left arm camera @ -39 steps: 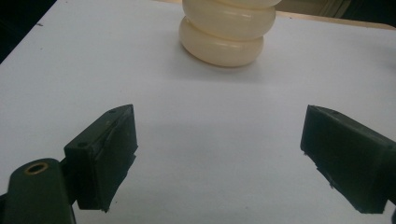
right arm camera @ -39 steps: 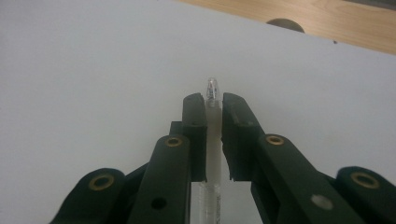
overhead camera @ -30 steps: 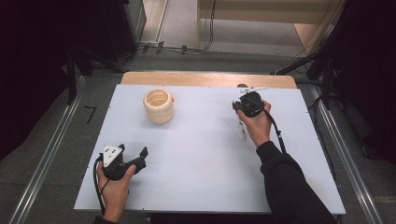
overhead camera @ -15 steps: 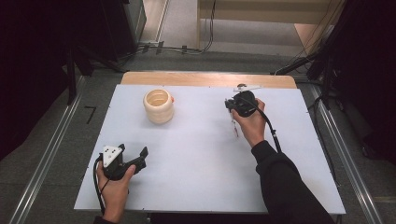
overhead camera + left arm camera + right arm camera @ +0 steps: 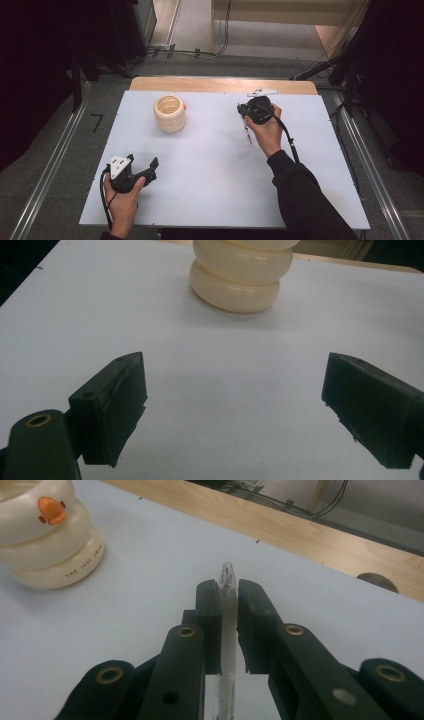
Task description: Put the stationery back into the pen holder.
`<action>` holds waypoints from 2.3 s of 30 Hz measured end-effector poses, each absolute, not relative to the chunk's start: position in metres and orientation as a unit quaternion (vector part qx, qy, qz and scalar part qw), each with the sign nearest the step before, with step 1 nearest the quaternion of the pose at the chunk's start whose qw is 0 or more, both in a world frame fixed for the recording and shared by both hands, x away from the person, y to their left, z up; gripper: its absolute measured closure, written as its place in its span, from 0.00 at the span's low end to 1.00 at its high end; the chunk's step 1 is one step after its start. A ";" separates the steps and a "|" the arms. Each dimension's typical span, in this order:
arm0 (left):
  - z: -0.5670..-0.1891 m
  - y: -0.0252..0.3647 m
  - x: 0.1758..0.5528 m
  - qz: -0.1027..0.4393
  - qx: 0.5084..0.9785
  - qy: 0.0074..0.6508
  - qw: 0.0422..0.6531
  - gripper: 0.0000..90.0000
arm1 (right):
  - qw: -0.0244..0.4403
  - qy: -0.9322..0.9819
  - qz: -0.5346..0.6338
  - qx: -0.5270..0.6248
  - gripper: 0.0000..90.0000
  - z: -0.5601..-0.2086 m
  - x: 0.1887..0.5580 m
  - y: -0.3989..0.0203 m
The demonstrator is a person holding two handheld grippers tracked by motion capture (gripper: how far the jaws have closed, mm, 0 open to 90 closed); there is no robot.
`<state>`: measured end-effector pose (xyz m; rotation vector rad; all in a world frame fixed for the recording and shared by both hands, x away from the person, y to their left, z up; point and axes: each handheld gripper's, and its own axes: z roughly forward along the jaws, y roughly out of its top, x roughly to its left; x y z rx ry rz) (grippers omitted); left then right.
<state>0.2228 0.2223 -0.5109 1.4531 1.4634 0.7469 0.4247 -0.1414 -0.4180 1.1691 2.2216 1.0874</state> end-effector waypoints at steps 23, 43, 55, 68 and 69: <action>-0.511 0.220 0.223 0.298 0.593 0.591 0.458 0.13 | 0.197 0.804 0.409 0.384 0.87 -0.395 0.428 -0.091; -0.512 0.219 0.224 0.294 0.592 0.591 0.462 0.13 | 0.193 0.808 0.419 0.367 0.87 -0.385 0.436 -0.056; -0.512 0.219 0.225 0.289 0.594 0.591 0.463 0.13 | 0.194 0.811 0.425 0.353 0.87 -0.376 0.439 -0.038; -0.511 0.220 0.225 0.286 0.593 0.588 0.469 0.13 | 0.196 0.815 0.427 0.339 0.87 -0.367 0.443 -0.013; -0.511 0.220 0.225 0.286 0.593 0.588 0.469 0.13 | 0.196 0.815 0.427 0.339 0.87 -0.367 0.443 -0.012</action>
